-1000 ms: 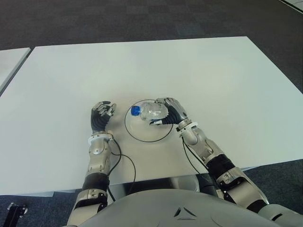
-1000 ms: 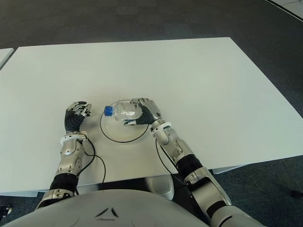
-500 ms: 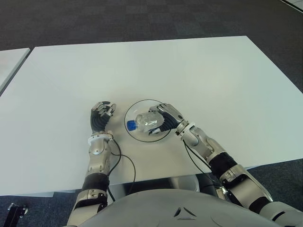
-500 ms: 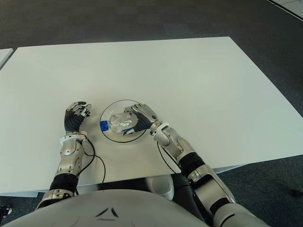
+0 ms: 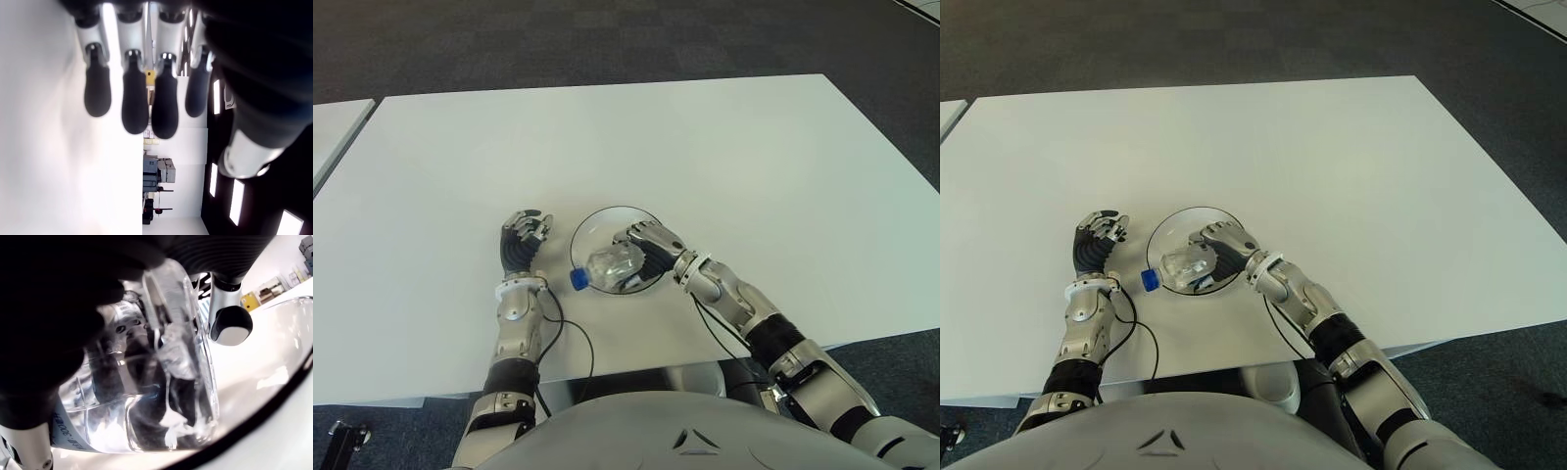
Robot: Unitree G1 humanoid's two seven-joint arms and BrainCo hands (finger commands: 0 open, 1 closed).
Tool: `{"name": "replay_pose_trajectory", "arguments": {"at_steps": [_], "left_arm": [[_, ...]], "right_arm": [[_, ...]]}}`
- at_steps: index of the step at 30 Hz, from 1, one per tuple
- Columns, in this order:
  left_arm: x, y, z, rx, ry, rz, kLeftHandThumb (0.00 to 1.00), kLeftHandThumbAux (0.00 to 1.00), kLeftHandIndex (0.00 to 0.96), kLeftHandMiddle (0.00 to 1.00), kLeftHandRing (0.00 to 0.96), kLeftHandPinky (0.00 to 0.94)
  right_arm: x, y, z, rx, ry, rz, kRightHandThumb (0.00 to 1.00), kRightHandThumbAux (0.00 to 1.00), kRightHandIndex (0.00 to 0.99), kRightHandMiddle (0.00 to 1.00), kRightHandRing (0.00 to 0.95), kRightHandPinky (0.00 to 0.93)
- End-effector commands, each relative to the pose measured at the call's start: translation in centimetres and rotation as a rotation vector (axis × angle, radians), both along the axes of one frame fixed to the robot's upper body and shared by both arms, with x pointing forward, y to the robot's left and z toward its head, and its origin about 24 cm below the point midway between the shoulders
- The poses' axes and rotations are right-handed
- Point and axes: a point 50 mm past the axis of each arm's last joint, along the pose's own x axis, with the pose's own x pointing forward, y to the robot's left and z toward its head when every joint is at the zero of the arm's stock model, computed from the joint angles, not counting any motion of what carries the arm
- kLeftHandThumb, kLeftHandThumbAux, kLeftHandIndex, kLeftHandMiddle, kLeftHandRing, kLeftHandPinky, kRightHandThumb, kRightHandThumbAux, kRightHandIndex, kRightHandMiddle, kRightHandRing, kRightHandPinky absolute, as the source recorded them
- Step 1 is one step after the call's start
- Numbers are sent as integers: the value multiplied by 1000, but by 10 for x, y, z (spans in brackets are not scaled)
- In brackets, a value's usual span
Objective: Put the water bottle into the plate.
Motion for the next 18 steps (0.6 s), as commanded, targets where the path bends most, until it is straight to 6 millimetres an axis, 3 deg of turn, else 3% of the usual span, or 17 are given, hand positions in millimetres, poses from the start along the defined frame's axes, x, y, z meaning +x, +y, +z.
{"name": "replay_pose_trajectory", "arguments": {"at_steps": [1,5,7,11,13,16,18], "left_arm": [[-35,-4,-39,-62,244,37,708,713,434,617,599,573],[-35,-4,-39,-62,244,36,708,713,434,617,598,574],[-35,-4,-39,-63,242,36,708,713,434,614,596,574],[-34,-4,-39,-62,234,28,708,713,433,613,596,577],[-34,-4,-39,-62,232,24,708,713,433,617,600,585],[-34,-4,-39,-62,232,22,708,713,433,623,608,591],[-34,-3,-39,-62,233,23,708,713,433,627,612,592]], "right_arm": [[1,2,-2,-83,30,34,703,725,438,800,793,776],[0,2,-4,-124,64,34,695,727,433,661,672,660],[0,2,-5,-144,80,33,684,731,420,501,514,528],[-1,2,-7,-194,120,33,674,736,406,333,344,374],[-1,2,-8,-207,134,29,400,759,247,209,222,260],[-1,2,-8,-233,144,31,259,763,145,116,130,166],[-1,2,-9,-246,143,33,216,758,105,77,90,123]]}}
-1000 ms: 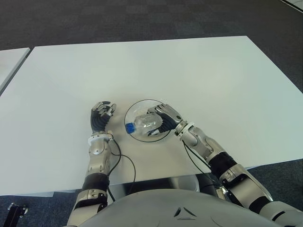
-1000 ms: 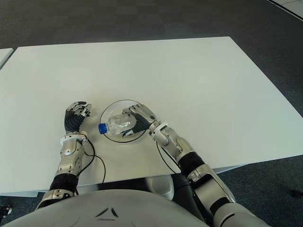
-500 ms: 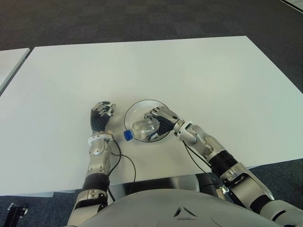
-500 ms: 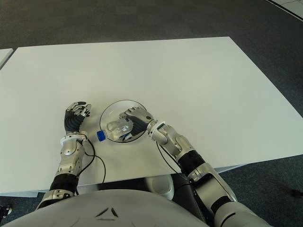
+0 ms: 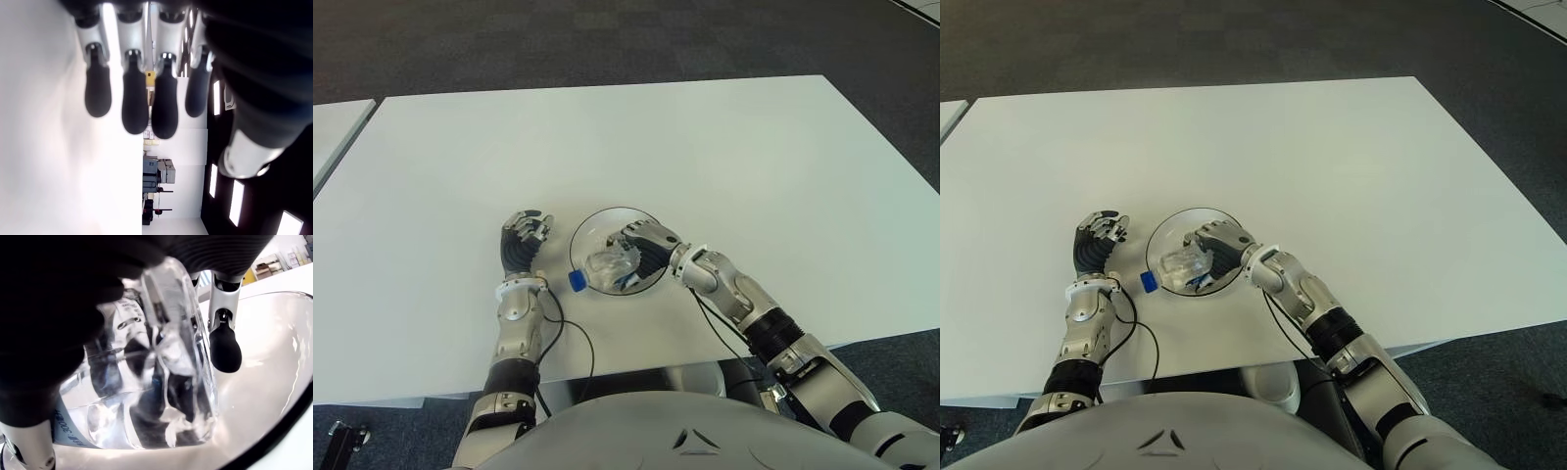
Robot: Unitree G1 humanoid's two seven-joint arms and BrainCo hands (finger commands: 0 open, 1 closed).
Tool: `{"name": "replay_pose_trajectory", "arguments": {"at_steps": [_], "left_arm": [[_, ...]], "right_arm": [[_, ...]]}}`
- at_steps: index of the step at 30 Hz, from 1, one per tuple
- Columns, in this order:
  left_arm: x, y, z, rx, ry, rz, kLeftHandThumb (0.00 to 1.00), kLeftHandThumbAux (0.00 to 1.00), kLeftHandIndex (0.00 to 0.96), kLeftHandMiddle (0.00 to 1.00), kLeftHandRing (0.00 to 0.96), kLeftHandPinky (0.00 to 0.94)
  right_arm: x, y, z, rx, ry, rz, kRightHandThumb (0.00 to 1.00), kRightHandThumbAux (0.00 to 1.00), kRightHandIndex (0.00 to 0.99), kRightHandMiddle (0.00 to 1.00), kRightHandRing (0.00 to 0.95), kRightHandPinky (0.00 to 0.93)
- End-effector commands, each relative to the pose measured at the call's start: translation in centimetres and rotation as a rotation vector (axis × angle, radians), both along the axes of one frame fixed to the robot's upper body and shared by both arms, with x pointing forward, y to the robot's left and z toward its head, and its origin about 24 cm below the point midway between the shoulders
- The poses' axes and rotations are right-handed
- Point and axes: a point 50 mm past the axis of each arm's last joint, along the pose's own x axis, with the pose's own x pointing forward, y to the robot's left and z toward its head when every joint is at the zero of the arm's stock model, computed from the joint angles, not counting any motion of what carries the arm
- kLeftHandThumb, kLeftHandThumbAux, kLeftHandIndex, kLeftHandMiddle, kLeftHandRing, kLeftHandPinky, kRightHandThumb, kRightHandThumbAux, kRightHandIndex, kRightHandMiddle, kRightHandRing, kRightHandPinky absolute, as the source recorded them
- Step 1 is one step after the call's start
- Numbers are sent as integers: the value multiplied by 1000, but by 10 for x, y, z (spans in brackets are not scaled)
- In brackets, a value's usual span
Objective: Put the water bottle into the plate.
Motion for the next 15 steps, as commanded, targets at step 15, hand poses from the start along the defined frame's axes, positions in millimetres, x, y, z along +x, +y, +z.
{"name": "replay_pose_trajectory", "arguments": {"at_steps": [15], "left_arm": [[-33,-2,-38,-50,236,30,708,713,433,616,599,573]], "right_arm": [[-9,-2,-13,-94,-2,35,8,615,0,0,0,0]]}}
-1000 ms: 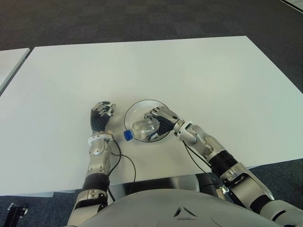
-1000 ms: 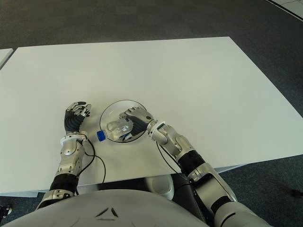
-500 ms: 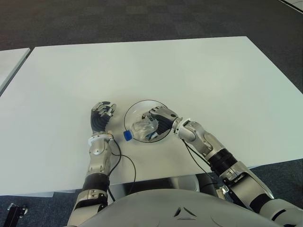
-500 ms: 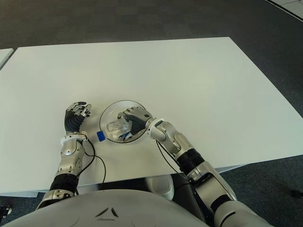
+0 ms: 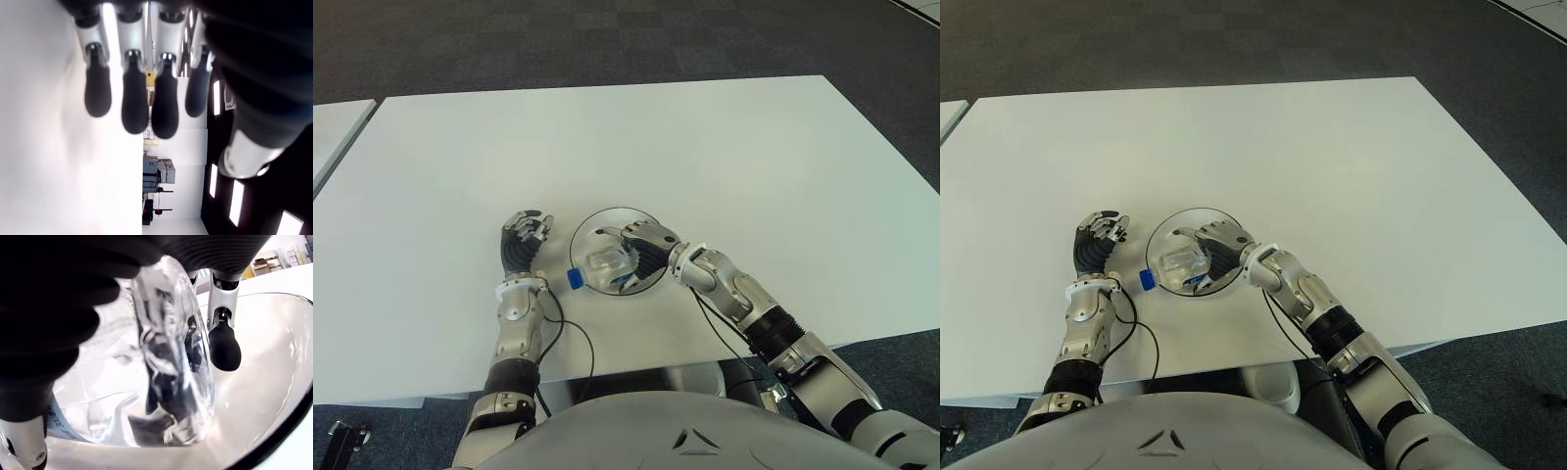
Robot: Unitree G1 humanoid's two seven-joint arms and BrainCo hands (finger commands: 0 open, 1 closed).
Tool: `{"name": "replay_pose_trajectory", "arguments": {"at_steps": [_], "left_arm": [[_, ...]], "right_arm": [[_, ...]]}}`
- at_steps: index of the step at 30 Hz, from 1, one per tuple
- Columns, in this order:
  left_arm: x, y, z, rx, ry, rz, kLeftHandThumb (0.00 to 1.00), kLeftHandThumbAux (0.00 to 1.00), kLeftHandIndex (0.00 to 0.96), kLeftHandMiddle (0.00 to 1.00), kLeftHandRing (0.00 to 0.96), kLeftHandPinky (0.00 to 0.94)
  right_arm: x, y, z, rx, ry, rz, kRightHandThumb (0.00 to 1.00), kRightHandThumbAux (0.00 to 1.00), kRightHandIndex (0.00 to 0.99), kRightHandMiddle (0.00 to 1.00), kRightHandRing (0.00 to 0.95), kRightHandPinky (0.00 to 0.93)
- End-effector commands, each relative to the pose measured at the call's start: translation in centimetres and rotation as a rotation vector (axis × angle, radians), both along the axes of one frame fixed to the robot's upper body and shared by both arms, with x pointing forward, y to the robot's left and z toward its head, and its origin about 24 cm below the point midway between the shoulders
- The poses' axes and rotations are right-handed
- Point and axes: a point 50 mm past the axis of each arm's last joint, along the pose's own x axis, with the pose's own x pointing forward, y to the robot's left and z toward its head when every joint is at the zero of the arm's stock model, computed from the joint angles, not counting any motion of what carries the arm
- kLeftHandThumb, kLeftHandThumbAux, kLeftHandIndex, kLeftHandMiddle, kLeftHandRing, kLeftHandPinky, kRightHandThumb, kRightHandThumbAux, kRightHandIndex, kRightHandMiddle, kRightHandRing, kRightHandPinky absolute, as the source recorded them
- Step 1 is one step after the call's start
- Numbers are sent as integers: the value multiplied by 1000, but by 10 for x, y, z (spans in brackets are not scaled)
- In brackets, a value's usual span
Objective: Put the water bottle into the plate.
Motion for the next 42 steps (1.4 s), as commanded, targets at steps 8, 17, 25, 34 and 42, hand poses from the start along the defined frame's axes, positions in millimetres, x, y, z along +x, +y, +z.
{"name": "replay_pose_trajectory", "arguments": {"at_steps": [8,17,25,34,42], "left_arm": [[-33,-2,-38,-40,235,20,708,713,433,614,600,582],[-33,-2,-38,-35,238,19,707,714,433,617,604,583],[-33,-2,-37,-22,242,18,705,714,432,603,588,566],[-33,-2,-37,-33,236,16,706,714,432,609,595,575],[-33,-3,-37,-29,242,23,706,714,433,610,592,570]], "right_arm": [[-10,-4,-14,-10,-67,27,0,545,0,0,0,0],[-10,-3,-14,40,-146,28,0,489,0,0,0,0],[-10,-2,-12,93,-172,10,0,422,0,0,0,0],[-11,-3,-7,183,-257,-58,22,353,0,0,0,0],[-14,-5,-3,253,-451,-143,84,272,0,0,0,0]]}}
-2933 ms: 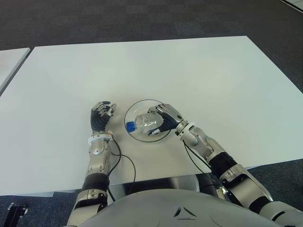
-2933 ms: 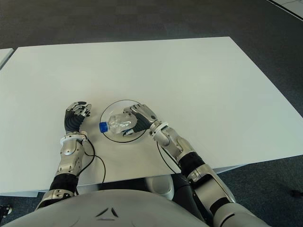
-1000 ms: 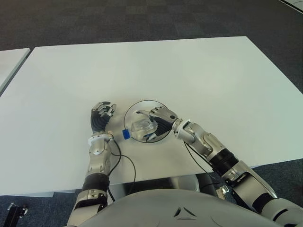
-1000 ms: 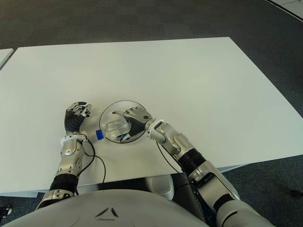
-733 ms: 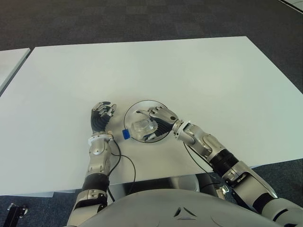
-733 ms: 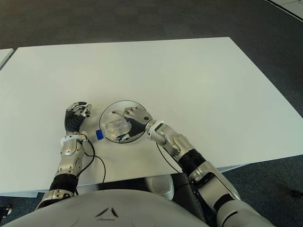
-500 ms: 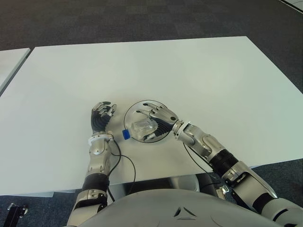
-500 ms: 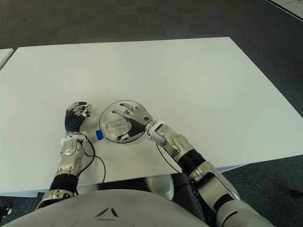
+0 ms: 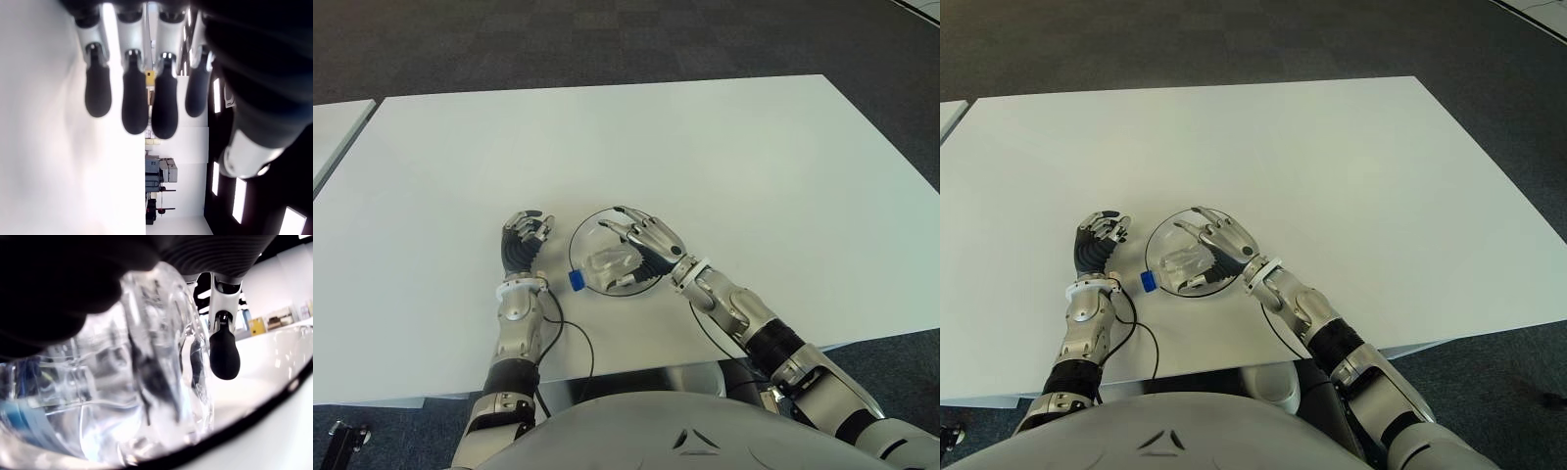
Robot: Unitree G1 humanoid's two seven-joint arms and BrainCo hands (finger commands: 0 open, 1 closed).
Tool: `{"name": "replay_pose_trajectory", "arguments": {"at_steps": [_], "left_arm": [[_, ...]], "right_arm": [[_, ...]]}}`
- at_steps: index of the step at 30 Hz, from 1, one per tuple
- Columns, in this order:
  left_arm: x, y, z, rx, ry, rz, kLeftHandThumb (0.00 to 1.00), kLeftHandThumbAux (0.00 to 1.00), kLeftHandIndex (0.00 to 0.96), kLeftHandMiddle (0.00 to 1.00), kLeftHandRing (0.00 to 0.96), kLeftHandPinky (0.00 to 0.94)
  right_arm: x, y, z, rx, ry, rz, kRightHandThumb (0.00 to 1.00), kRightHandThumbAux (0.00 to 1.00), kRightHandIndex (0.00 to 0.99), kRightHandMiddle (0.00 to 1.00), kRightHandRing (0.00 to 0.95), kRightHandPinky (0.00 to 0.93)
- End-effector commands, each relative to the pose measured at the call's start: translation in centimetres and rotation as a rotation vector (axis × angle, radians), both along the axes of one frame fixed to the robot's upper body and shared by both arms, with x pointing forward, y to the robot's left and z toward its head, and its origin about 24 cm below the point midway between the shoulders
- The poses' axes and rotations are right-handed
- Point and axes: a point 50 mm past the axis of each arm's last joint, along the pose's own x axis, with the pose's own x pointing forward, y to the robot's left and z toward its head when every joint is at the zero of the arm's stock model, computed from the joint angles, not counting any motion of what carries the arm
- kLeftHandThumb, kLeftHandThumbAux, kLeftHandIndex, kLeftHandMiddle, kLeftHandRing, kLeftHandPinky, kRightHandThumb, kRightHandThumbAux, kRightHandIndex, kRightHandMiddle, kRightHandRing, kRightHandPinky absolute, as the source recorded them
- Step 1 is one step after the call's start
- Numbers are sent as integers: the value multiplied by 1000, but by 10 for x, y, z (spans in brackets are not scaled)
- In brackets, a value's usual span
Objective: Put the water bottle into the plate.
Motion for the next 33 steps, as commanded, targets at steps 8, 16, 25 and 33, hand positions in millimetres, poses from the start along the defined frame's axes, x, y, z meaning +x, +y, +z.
{"name": "replay_pose_trajectory", "arguments": {"at_steps": [8,16,25,33], "left_arm": [[-33,-3,-37,-43,235,31,706,714,433,602,583,564],[-33,-3,-37,-28,231,20,705,714,432,586,565,536],[-34,-2,-38,-18,238,12,704,715,431,589,570,549],[-34,-2,-39,-33,251,27,704,714,431,585,567,548]], "right_arm": [[-2,-1,4,133,-250,-86,90,245,0,0,0,0],[-4,-1,0,240,-352,-120,70,261,0,0,0,0],[-4,0,-2,306,-371,-106,75,266,0,0,0,0],[-4,1,-4,312,-386,-102,77,266,0,0,0,0]]}}
